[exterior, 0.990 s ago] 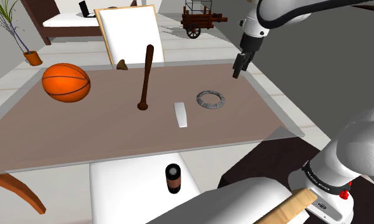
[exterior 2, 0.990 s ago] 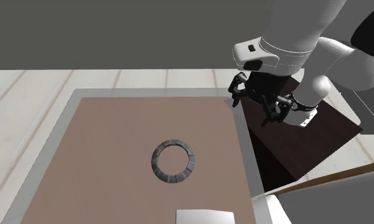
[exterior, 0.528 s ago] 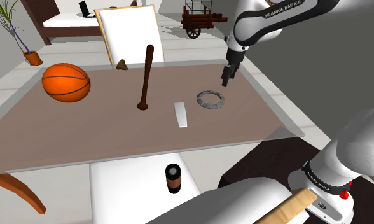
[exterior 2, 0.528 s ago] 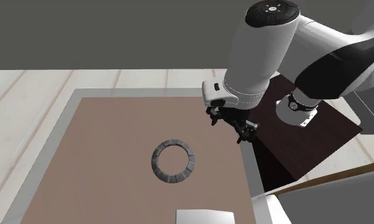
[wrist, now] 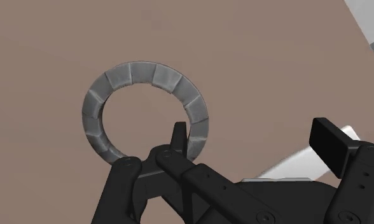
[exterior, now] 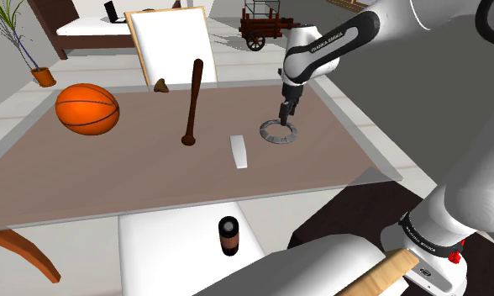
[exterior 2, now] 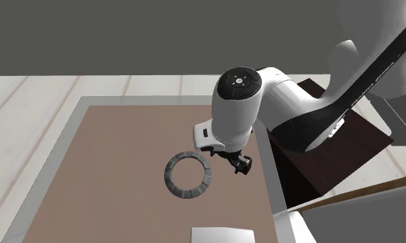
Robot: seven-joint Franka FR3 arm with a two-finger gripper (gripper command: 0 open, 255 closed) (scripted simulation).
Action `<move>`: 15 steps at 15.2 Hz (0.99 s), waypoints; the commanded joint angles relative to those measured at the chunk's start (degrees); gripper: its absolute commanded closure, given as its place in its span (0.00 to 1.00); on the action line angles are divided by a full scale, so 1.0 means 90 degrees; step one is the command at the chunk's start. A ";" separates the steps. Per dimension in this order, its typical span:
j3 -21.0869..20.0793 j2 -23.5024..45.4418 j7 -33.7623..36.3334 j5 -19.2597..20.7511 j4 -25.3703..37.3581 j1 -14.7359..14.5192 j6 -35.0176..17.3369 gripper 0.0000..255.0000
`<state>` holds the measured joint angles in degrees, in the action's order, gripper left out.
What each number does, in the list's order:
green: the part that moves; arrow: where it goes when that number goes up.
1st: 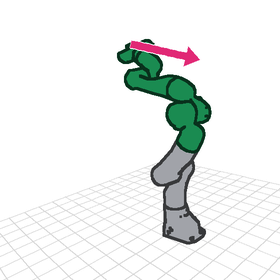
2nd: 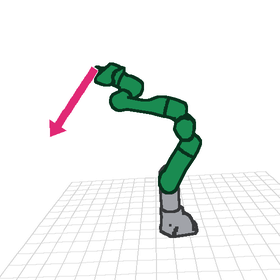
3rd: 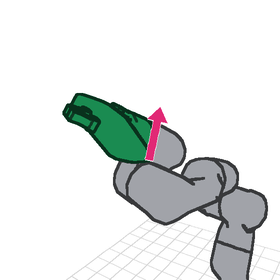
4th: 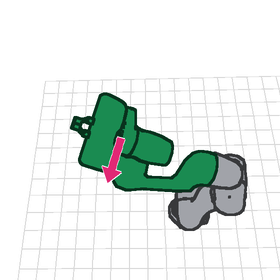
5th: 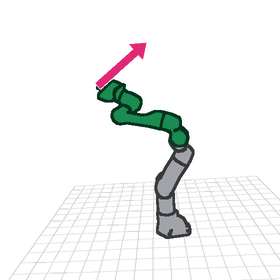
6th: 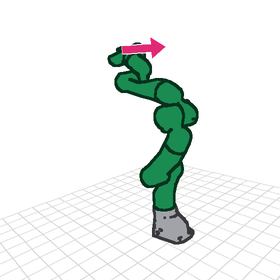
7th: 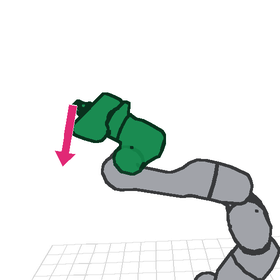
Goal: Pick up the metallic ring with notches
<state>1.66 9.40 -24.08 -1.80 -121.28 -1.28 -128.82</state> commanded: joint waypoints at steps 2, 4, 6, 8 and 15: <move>-0.0004 0.0799 -0.0166 0.0046 0.0525 0.0018 -0.0165 0.00; -0.0011 0.1302 -0.0255 0.0084 0.0890 0.0024 -0.0232 0.00; -0.0018 0.1809 -0.0339 0.0126 0.1288 0.0028 -0.0271 0.00; -0.0025 0.2320 -0.0417 0.0171 0.1719 0.0030 -0.0281 0.00; -0.0033 0.2953 -0.0464 0.0195 0.2028 0.0034 -0.0561 0.00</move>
<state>1.38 35.34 -28.33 -0.04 -103.26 -0.92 -133.44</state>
